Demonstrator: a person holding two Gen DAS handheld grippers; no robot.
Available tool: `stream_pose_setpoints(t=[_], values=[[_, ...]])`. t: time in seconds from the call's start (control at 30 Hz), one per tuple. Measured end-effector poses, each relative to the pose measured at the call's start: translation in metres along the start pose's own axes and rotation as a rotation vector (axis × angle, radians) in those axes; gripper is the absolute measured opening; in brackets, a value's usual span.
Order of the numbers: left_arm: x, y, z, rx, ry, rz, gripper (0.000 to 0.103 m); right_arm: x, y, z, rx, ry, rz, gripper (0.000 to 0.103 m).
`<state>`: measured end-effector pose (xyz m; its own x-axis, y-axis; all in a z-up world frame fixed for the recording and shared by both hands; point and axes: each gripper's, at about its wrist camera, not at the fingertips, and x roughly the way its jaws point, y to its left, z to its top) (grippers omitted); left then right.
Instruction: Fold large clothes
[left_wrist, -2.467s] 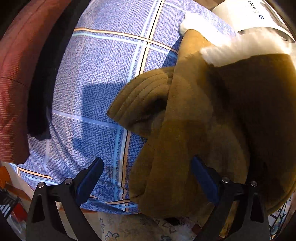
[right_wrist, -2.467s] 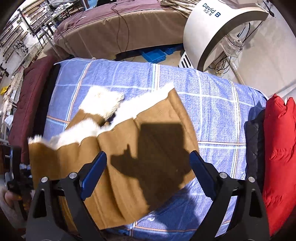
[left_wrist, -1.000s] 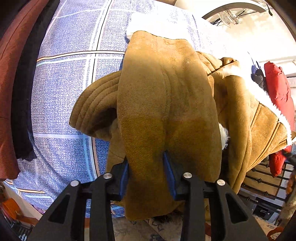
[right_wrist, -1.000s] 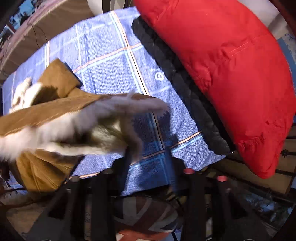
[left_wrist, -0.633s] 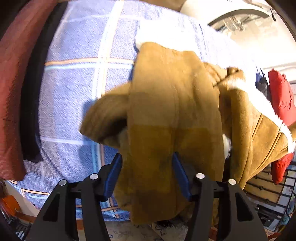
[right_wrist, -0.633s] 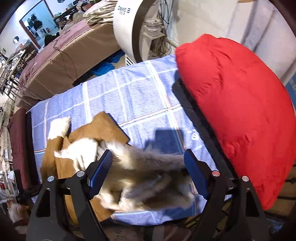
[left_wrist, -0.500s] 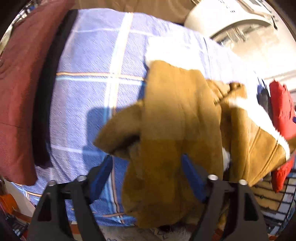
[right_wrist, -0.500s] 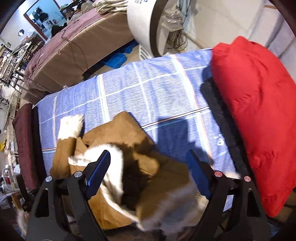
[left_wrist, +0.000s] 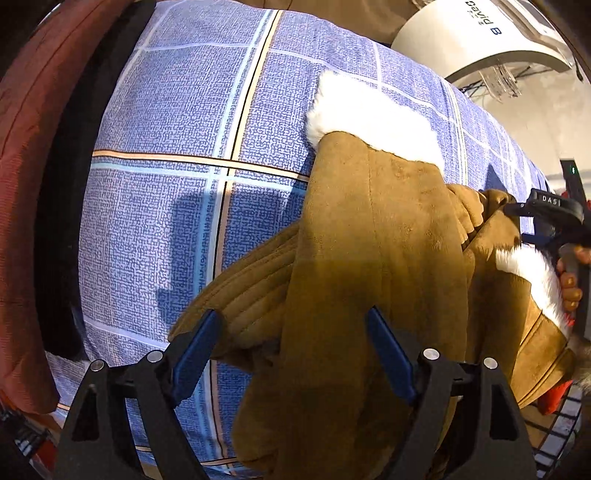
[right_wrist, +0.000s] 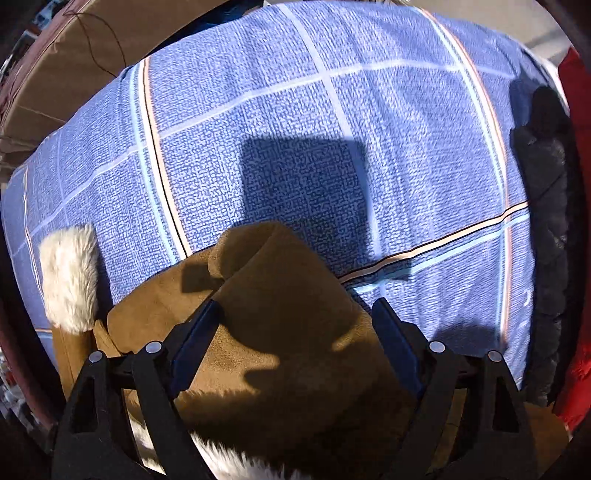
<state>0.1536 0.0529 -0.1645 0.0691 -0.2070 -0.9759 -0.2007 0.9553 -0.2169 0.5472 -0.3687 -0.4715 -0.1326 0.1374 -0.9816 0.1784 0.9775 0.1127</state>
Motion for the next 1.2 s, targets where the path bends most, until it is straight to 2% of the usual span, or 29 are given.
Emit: stream_pose_setpoints(t=[0.03,0.13,0.17,0.2,0.23,0.27,0.33,0.4,0.47,0.53,0.63,0.67,0.73,0.77,0.8,0.83,0.9,0.93,0.97,1.0,1.03,1.07,1.1,1.13,1.17,1.2], values=[[-0.002,-0.001,0.000,-0.008,0.000,-0.004,0.076,0.006,-0.003,-0.001,0.024,0.006,0.041,0.084],[-0.009,-0.010,0.001,0.010,-0.015,-0.016,0.063,0.006,-0.004,-0.007,-0.015,-0.027,0.052,0.082],[-0.010,-0.014,0.000,0.025,-0.012,-0.022,0.052,0.004,-0.003,-0.011,-0.043,-0.034,0.052,0.079],[-0.010,-0.019,-0.001,0.040,-0.006,-0.027,0.048,0.002,-0.003,-0.014,-0.067,-0.044,0.050,0.071],[-0.011,-0.024,-0.002,0.055,-0.010,-0.012,0.047,-0.001,-0.003,-0.019,-0.090,-0.054,0.053,0.062],[-0.011,-0.026,-0.003,0.069,-0.013,0.000,0.045,-0.006,-0.004,-0.024,-0.114,-0.067,0.056,0.058],[-0.011,-0.034,-0.008,0.125,-0.015,0.029,0.036,-0.016,-0.008,-0.035,-0.151,-0.090,0.066,0.045],[-0.013,-0.038,-0.009,0.150,-0.017,0.049,0.021,-0.030,-0.015,-0.047,-0.156,-0.109,0.091,0.039],[-0.024,-0.037,-0.009,0.144,-0.018,0.007,0.016,-0.046,-0.025,-0.059,-0.142,-0.123,0.127,0.035],[-0.037,-0.037,-0.007,0.137,-0.022,-0.045,0.015,-0.066,-0.035,-0.070,-0.122,-0.135,0.185,0.018],[-0.063,-0.037,0.000,0.127,-0.045,-0.131,0.014,-0.102,-0.054,-0.081,-0.077,-0.164,0.278,0.007],[-0.073,-0.037,0.003,0.125,-0.058,-0.150,0.013,-0.115,-0.061,-0.083,-0.062,-0.182,0.316,0.000],[-0.091,-0.041,0.013,0.131,-0.093,-0.175,0.012,-0.152,-0.061,-0.087,-0.046,-0.253,0.462,0.000],[-0.101,-0.043,0.020,0.136,-0.116,-0.185,0.011,-0.175,-0.063,-0.087,-0.062,-0.302,0.485,0.000],[-0.109,-0.046,0.026,0.146,-0.139,-0.183,0.007,-0.195,-0.058,-0.087,-0.080,-0.351,0.465,0.000],[-0.117,-0.049,0.029,0.160,-0.176,-0.171,0.000,-0.211,-0.055,-0.084,-0.092,-0.384,0.461,0.000],[-0.136,-0.055,0.038,0.203,-0.268,-0.129,0.000,-0.220,-0.054,-0.074,-0.129,-0.347,0.520,0.001],[-0.141,-0.055,0.043,0.200,-0.273,-0.131,0.000,-0.218,-0.053,-0.069,-0.136,-0.329,0.504,0.006],[-0.140,-0.054,0.047,0.182,-0.254,-0.137,0.000,-0.214,-0.051,-0.068,-0.134,-0.327,0.434,0.014],[-0.138,-0.052,0.049,0.165,-0.248,-0.125,0.000,-0.206,-0.048,-0.069,-0.134,-0.326,0.346,0.056],[-0.136,-0.049,0.048,0.152,-0.249,-0.109,0.002,-0.196,-0.046,-0.069,-0.136,-0.314,0.278,0.093],[-0.130,-0.044,0.046,0.145,-0.237,-0.088,0.018,-0.182,-0.045,-0.070,-0.130,-0.302,0.236,0.093],[-0.123,-0.040,0.045,0.139,-0.222,-0.072,0.059,-0.167,-0.045,-0.071,-0.116,-0.285,0.228,0.093],[-0.116,-0.033,0.043,0.127,-0.211,-0.049,0.081,-0.149,-0.046,-0.071,-0.107,-0.259,0.228,0.093],[-0.108,-0.026,0.039,0.108,-0.215,-0.031,0.097,-0.131,-0.048,-0.069,-0.101,-0.224,0.237,0.093],[-0.102,-0.015,0.035,0.079,-0.221,-0.027,0.097,-0.110,-0.048,-0.065,-0.083,-0.181,0.248,0.093]])
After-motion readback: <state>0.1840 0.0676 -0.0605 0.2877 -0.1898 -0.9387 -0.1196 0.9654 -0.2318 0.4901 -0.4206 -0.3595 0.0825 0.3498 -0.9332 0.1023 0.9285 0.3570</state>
